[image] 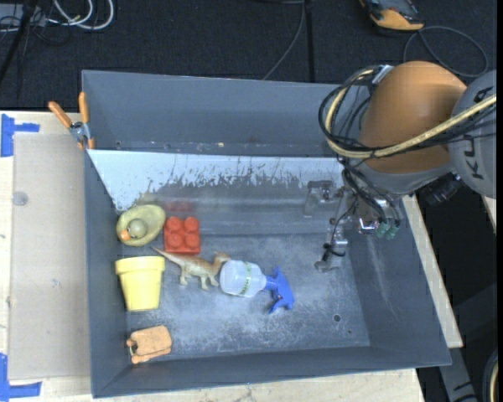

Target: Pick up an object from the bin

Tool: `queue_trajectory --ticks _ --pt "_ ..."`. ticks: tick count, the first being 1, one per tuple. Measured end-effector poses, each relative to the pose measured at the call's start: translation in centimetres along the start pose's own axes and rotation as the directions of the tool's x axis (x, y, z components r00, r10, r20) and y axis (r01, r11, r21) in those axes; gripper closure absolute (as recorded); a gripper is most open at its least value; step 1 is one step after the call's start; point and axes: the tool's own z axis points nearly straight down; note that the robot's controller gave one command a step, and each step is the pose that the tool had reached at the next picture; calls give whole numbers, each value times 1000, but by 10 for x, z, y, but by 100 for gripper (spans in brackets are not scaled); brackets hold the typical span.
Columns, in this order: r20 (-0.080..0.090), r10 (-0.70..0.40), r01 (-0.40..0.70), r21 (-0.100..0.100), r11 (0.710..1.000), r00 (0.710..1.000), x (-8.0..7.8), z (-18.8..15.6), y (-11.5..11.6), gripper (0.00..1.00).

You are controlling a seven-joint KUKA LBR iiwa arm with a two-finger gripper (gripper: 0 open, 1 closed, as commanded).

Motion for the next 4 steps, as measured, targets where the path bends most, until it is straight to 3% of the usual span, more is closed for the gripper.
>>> queue_trajectory --ticks 1,2,3,4 --pt "7 0 0 0 1000 1000 -1 -5 0 0" --pt "12 -52 52 2 999 999 -6 29 17 0" --pt "10 -68 68 0 998 998 -5 98 18 0" --pt "6 -170 170 2 985 985 16 136 32 0"
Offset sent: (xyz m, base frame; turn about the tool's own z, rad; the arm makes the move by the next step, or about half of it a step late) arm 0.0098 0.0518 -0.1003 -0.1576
